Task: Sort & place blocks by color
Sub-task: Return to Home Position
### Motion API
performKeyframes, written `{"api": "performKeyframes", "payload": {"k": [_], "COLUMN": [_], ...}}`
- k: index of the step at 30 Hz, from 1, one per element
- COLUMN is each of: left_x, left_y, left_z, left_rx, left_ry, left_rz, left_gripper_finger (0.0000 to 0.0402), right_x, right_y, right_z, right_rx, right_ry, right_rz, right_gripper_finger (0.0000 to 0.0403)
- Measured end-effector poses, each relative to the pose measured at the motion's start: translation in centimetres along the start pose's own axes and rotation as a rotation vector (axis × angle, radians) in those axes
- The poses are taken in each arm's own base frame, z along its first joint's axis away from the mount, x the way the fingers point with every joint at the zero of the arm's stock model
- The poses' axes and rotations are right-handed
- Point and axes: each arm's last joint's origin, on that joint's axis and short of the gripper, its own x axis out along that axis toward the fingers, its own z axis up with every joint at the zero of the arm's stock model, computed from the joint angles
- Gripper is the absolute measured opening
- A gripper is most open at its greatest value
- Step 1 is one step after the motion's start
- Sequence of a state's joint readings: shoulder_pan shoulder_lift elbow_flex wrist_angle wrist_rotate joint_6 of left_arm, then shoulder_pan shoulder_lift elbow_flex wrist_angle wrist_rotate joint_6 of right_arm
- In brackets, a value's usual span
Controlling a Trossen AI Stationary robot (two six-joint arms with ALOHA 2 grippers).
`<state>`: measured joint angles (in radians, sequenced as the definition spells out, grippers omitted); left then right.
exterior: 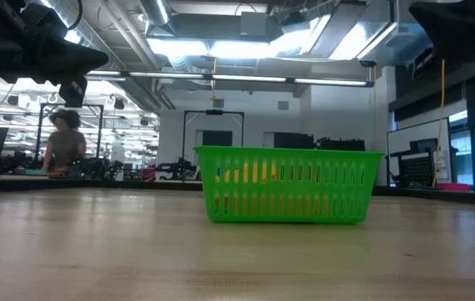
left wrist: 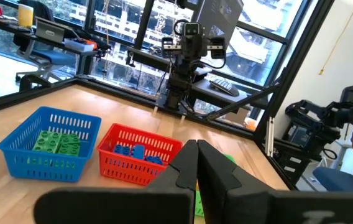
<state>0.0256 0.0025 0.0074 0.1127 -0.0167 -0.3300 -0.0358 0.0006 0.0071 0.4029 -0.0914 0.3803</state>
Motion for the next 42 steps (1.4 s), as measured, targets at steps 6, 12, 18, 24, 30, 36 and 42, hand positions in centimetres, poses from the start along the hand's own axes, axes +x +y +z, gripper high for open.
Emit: {"api": "performKeyframes", "payload": {"k": [6,12,18,24,30,36,42], "left_x": [0.0,0.0,0.0,0.0,0.0,0.0,0.0], "left_y": [0.0,0.0,0.0,0.0,0.0,0.0,0.0], "left_z": [0.0,0.0,0.0,0.0,0.0,0.0,0.0], "left_rx": [0.0,0.0,0.0,0.0,0.0,0.0,0.0], "left_ry": [0.0,0.0,0.0,0.0,0.0,0.0,0.0], "left_rz": [0.0,0.0,0.0,0.0,0.0,0.0,0.0], "left_gripper_finger": [0.0,0.0,0.0,0.0,0.0,0.0,0.0], "right_x": [0.0,-0.4,-0.6,-0.6,-0.6,-0.6,-0.6], "right_y": [-0.5,-1.4,-1.7,-1.6,-1.6,-1.6,-1.6], "right_z": [-0.9,-2.3,-3.2,-3.3,-3.3,-3.3,-3.3], "right_rx": [0.016,0.006,-0.01,-0.005,-0.005,-0.006,-0.006], "right_ry": [0.085,0.192,0.296,0.315,0.316,0.316,0.316], "right_rz": [-0.081,-0.263,-0.284,-0.246,-0.246,-0.246,-0.245], "right_gripper_finger": [0.0,0.0,0.0,0.0006,0.0019,0.0021,0.0022]}}
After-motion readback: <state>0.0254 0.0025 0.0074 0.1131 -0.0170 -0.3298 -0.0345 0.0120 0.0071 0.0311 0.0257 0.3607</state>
